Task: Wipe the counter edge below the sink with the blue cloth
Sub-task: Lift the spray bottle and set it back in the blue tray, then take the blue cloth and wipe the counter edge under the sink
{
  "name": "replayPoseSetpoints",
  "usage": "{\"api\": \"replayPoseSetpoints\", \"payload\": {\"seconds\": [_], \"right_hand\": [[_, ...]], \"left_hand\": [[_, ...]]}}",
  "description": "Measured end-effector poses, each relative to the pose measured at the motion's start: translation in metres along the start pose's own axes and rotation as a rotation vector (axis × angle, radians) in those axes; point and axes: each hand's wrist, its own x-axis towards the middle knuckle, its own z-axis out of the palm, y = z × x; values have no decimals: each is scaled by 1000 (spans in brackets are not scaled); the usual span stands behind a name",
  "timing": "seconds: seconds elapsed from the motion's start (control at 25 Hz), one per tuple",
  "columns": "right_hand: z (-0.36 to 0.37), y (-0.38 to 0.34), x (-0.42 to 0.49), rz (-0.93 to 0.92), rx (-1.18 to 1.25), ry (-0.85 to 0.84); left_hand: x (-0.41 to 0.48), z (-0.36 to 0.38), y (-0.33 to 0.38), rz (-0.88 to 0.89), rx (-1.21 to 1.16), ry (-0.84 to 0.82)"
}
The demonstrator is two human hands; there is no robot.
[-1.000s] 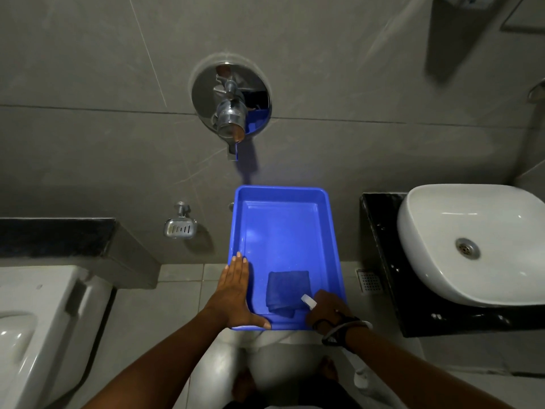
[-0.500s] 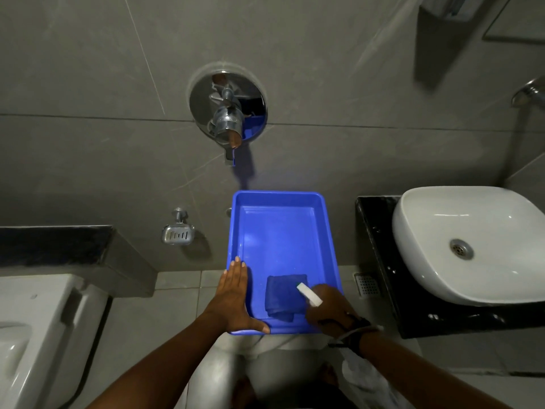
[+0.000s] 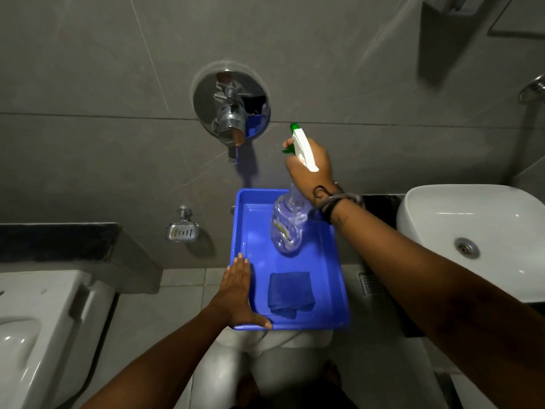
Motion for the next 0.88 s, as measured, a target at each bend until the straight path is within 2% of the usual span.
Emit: {"api": "replayPoseSetpoints", "payload": {"seconds": [0.12, 0.32, 0.44, 0.52, 0.6, 0.64, 0.72, 0.8, 0.88], "right_hand": [[36, 27, 17, 42, -4, -27], [55, 72, 27, 168, 6, 37], [45, 86, 26, 119, -25, -108], [34, 107, 3, 132, -61, -157], [27, 145, -40, 222, -169, -128], [25, 167, -63, 303, -256, -148], [24, 204, -103, 528, -378, -269], [27, 224, -128, 707, -418, -366], [30, 233, -137, 797, -391, -383]], "left_hand": [[2, 1, -2, -2, 0, 4], [5, 6, -7, 18, -23, 11], [7, 6, -6, 23, -53, 31], [11, 7, 3, 41, -59, 108], [22, 10, 19, 32, -130, 193], [29, 12, 28, -29, -241, 209], [47, 18, 48, -265, -561, 209], [56, 22, 62, -512, -852, 191], [63, 27, 66, -650, -1064, 149]]}}
